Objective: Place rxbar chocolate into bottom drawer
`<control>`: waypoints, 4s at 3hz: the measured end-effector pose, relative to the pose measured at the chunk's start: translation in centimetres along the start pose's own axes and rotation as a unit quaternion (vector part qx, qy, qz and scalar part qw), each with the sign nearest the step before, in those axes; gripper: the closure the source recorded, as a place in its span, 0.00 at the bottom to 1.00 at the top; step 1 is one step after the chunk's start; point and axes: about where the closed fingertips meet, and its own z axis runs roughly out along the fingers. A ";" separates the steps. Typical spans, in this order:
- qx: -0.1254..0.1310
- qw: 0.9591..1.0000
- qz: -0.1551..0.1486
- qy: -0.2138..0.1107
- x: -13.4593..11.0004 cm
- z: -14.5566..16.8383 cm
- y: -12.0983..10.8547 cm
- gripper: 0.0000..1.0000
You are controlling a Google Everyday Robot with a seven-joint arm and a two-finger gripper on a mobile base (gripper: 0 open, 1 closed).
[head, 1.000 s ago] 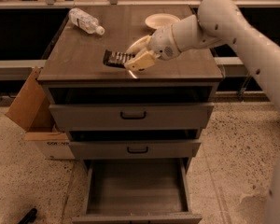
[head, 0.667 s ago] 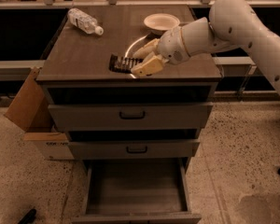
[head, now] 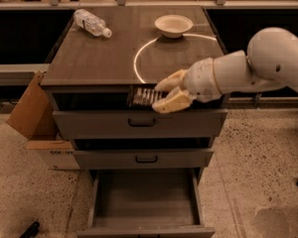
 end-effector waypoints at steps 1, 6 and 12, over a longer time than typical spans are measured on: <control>0.013 0.998 0.050 -0.021 4.8 1.5 4.2 1.00; -0.026 0.983 0.178 -0.020 21.8 9.1 15.3 1.00; -0.037 0.970 0.241 -0.011 37.0 21.0 16.3 1.00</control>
Offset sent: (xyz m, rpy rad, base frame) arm -0.0347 -0.0053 -0.0536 0.0639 0.0610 -0.0643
